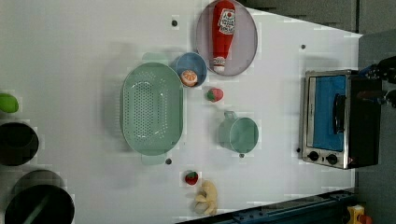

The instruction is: Flap open oven.

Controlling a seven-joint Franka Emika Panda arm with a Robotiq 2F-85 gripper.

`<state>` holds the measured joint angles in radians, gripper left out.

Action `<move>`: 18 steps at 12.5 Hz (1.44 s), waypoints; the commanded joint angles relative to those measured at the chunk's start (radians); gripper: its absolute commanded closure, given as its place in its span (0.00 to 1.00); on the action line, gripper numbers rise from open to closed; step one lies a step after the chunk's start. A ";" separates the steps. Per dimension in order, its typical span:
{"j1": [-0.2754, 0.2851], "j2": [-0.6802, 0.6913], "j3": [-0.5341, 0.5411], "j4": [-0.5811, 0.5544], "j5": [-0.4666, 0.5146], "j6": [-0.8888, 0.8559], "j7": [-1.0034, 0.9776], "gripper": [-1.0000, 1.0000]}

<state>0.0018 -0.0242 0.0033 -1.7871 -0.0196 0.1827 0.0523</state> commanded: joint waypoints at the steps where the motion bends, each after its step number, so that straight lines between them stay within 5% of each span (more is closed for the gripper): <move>1: -0.116 -0.262 0.037 -0.118 0.014 -0.179 -0.061 0.21; 3: -0.116 -0.261 0.037 -0.118 0.014 -0.179 -0.061 0.00; 5: -0.116 -0.261 0.037 -0.118 0.014 -0.179 -0.061 0.00; 6: -0.116 -0.261 0.037 -0.118 0.014 -0.179 -0.061 0.05; 12: -0.118 -0.254 0.017 -0.121 0.013 -0.178 -0.062 0.78; 15: -0.121 -0.227 -0.031 -0.125 0.011 -0.172 -0.143 0.83; 18: -0.123 -0.189 -0.107 -0.151 -0.005 -0.126 -0.427 0.83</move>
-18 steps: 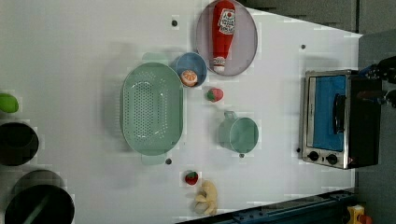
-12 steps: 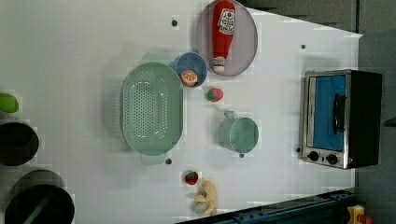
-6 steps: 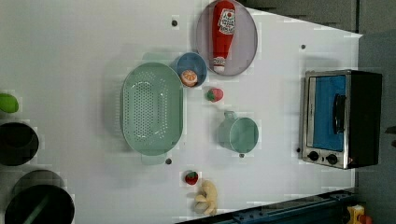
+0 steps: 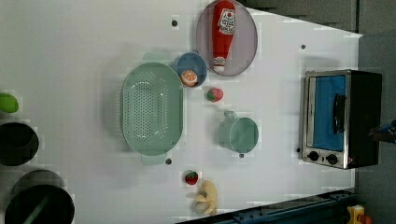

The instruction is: Flap open oven.

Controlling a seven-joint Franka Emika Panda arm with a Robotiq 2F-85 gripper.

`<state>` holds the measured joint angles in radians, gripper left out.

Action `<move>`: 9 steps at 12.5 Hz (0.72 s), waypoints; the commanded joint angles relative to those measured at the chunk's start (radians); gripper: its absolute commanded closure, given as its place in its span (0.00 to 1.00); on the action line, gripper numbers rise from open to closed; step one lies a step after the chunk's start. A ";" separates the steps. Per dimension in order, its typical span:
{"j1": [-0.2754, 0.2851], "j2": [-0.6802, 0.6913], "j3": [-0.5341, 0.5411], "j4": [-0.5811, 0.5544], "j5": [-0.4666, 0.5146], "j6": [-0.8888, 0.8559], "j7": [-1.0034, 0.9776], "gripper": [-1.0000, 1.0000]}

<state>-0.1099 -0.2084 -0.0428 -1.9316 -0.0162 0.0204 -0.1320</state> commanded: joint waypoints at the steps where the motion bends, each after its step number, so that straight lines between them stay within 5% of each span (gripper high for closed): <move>1: -0.012 0.010 -0.086 -0.023 -0.018 0.075 -0.354 0.83; 5: -0.018 0.057 -0.180 -0.118 -0.065 0.296 -0.738 0.83; 9: -0.021 0.109 -0.273 -0.238 -0.067 0.537 -0.913 0.83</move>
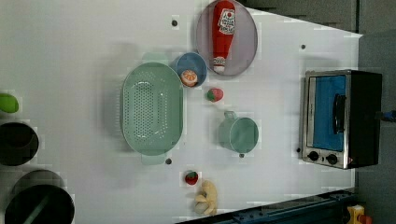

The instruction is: Flap open oven.

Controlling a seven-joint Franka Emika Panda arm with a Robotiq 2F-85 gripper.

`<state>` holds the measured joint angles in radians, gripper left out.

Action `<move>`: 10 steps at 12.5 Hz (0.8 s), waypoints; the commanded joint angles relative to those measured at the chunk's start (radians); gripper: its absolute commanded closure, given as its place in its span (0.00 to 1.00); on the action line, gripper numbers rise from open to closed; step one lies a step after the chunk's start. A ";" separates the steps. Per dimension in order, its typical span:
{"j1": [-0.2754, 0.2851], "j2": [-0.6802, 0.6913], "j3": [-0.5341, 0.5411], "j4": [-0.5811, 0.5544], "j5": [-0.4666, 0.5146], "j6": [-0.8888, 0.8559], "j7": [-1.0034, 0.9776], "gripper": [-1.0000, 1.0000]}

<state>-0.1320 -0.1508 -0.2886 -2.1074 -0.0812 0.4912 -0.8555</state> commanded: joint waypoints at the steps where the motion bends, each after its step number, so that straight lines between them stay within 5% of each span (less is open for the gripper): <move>1: 0.001 0.071 -0.047 -0.085 -0.004 0.138 -0.235 0.83; 5: 0.001 0.159 -0.093 -0.127 -0.004 0.340 -0.319 0.83; 10: 0.001 0.263 -0.104 -0.131 -0.004 0.363 -0.319 0.83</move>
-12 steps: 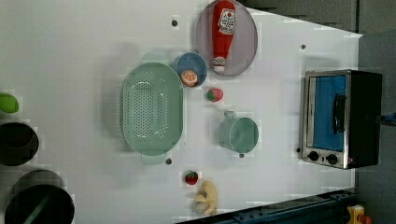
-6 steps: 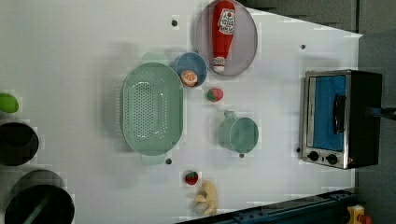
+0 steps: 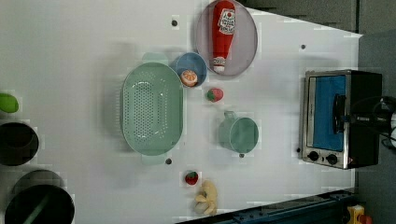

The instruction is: Flap open oven.

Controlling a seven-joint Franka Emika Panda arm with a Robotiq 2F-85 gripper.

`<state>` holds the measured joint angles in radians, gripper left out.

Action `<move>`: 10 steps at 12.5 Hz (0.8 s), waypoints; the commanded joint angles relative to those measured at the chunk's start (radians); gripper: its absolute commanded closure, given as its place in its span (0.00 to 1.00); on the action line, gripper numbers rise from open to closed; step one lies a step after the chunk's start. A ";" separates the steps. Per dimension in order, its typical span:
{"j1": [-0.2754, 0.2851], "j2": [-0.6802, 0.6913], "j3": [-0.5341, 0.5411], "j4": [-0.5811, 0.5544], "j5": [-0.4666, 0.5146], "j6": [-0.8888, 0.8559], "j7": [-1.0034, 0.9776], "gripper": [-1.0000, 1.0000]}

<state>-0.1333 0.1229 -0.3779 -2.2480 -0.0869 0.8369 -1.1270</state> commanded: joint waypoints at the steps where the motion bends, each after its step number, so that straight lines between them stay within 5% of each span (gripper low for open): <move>1: 0.002 0.003 -0.015 0.009 0.002 0.033 -0.047 0.83; 7: 0.020 0.027 0.013 -0.002 -0.018 0.046 -0.030 0.83; 10: 0.046 0.028 0.043 -0.012 -0.165 0.043 0.112 0.83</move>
<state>-0.1232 0.1475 -0.3662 -2.2520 -0.2466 0.8813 -1.0898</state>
